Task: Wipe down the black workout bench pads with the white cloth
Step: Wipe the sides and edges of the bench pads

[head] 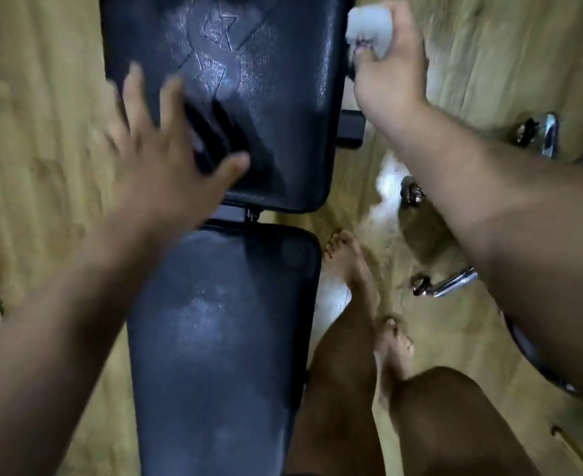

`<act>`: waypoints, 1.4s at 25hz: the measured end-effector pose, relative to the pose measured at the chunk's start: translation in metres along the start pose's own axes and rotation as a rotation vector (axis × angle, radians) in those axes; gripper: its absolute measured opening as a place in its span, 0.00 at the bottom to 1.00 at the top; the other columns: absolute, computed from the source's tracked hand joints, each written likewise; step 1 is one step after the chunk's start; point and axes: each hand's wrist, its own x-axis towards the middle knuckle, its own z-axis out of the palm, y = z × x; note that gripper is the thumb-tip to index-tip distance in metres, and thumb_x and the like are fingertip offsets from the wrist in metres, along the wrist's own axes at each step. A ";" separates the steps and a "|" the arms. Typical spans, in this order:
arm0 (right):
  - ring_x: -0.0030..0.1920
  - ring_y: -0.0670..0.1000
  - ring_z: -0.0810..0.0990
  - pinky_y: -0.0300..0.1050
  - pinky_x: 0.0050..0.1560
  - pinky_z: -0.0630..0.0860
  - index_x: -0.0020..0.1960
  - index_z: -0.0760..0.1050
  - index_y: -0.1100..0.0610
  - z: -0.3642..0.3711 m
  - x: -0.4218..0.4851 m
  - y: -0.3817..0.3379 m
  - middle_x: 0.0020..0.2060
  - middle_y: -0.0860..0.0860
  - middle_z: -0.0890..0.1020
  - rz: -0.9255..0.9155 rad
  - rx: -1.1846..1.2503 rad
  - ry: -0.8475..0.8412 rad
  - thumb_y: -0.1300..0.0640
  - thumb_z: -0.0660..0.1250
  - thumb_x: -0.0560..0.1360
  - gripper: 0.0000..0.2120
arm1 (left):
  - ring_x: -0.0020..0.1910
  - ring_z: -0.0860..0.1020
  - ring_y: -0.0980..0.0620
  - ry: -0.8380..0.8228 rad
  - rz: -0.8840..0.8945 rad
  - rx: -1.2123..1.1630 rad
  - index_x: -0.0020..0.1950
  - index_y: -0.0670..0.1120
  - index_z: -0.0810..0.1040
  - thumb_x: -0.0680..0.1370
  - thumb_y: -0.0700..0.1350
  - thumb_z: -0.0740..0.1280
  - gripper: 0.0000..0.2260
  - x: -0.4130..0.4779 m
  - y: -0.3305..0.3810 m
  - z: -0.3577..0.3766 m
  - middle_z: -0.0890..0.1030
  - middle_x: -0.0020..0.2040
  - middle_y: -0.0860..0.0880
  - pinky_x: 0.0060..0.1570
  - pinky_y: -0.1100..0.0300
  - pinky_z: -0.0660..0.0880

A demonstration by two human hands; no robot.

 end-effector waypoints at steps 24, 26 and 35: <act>0.39 0.44 0.78 0.35 0.43 0.73 0.41 0.77 0.51 -0.002 -0.160 0.073 0.38 0.47 0.81 0.470 0.494 -0.456 0.61 0.73 0.72 0.07 | 0.66 0.21 0.29 -0.621 -0.363 0.029 0.69 0.46 0.17 0.55 0.71 0.76 0.74 -0.132 0.051 0.099 0.17 0.67 0.39 0.64 0.22 0.41; 0.38 0.43 0.78 0.34 0.42 0.73 0.40 0.77 0.51 0.006 -0.160 0.075 0.40 0.49 0.82 0.450 0.518 -0.481 0.58 0.73 0.70 0.06 | 0.67 0.22 0.30 -0.627 -0.371 0.042 0.70 0.47 0.18 0.54 0.69 0.77 0.75 -0.129 0.053 0.101 0.18 0.69 0.39 0.65 0.22 0.41; 0.45 0.52 0.82 0.52 0.47 0.80 0.49 0.75 0.44 -0.050 -0.274 0.108 0.42 0.47 0.82 0.131 0.353 -0.577 0.55 0.69 0.73 0.08 | 0.68 0.23 0.30 -0.653 -0.358 0.083 0.69 0.51 0.18 0.49 0.71 0.78 0.77 -0.131 0.050 0.099 0.18 0.69 0.40 0.65 0.22 0.44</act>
